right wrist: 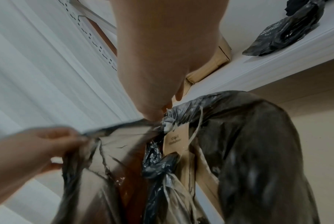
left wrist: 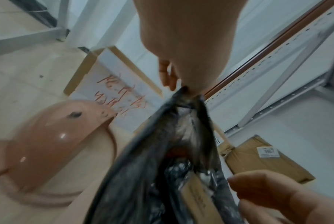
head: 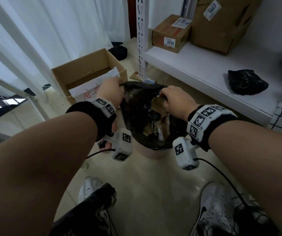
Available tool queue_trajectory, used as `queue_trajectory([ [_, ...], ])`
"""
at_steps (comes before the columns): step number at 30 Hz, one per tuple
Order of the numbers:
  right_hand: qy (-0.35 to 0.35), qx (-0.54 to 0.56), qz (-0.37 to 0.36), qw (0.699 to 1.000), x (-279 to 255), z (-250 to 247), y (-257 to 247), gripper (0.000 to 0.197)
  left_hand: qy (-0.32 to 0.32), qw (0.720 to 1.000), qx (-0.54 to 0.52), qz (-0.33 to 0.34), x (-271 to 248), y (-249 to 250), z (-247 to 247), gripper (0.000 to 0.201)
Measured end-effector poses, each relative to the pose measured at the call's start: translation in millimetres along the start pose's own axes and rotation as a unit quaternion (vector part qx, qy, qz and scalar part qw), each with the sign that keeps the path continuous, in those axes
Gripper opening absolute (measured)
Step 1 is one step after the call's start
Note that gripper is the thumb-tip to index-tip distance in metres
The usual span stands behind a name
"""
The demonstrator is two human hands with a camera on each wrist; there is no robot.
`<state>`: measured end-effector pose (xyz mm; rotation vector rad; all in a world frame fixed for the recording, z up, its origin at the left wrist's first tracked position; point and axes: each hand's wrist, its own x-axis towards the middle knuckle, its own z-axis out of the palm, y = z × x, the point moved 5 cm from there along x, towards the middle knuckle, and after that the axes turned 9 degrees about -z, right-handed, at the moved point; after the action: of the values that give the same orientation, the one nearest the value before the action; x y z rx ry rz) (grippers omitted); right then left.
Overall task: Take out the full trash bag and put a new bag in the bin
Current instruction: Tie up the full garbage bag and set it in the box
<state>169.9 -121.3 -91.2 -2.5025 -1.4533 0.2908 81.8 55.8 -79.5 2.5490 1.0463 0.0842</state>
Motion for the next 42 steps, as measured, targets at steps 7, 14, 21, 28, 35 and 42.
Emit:
queue_trajectory([
  [7, 0.075, 0.008, -0.006, 0.997, 12, -24, -13, 0.01, -0.047, 0.989, -0.115, 0.076, -11, 12, -5, 0.027],
  [14, 0.075, -0.005, -0.065, 0.995, 30, -37, -46, 0.053, -0.039, 0.972, -0.135, 0.188, -23, 40, -24, 0.015],
  [21, 0.059, -0.094, 0.014, 0.994, 14, -52, -18, 0.009, -0.028, 0.995, 0.015, 0.098, -18, 17, -26, 0.012],
  [28, 0.099, -0.005, 0.037, 0.994, 1, -58, -7, 0.043, -0.062, 0.997, -0.01, 0.033, -13, 24, -17, 0.039],
  [35, 0.052, 0.001, 0.09, 0.995, -23, -49, 17, 0.021, -0.166, 0.985, -0.015, -0.033, -26, 3, -2, 0.02],
  [42, 0.103, 0.137, 0.151, 0.974, -32, -47, 28, 0.056, -0.173, 0.974, -0.133, -0.056, -43, 6, -7, 0.023],
])
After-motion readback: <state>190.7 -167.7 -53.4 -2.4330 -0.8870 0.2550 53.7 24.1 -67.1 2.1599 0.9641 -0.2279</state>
